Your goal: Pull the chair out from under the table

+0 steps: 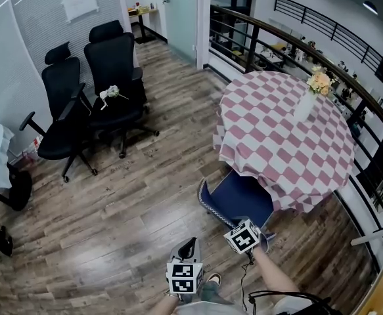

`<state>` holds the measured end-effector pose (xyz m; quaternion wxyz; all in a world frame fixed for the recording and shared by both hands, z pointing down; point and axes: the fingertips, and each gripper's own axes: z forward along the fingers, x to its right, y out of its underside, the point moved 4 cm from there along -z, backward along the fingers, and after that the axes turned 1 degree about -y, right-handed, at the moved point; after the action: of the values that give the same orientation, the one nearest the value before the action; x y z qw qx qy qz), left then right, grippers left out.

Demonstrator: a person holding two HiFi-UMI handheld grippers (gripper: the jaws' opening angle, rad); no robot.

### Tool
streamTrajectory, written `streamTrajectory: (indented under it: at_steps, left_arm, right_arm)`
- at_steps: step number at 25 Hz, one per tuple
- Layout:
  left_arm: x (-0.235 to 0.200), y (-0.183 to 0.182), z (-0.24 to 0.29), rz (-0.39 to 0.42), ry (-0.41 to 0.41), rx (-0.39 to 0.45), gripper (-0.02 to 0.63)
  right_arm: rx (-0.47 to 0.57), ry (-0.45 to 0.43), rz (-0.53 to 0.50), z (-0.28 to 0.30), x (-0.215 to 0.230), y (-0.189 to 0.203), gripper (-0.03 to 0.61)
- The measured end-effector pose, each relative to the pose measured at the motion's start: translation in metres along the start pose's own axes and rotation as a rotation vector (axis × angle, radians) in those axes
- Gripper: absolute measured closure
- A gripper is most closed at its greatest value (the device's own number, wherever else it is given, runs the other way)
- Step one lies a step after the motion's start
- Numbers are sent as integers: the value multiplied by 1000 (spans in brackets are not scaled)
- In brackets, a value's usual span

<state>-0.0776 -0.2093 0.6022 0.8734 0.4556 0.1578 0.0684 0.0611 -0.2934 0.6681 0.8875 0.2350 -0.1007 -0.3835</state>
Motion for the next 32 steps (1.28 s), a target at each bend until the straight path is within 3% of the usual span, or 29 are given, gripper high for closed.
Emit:
streamTrajectory:
  at_steps: [32]
  left_arm:
    - [-27, 24, -55, -4, -7, 8, 611]
  right_arm:
    - [-10, -26, 5, -3, -84, 3, 486]
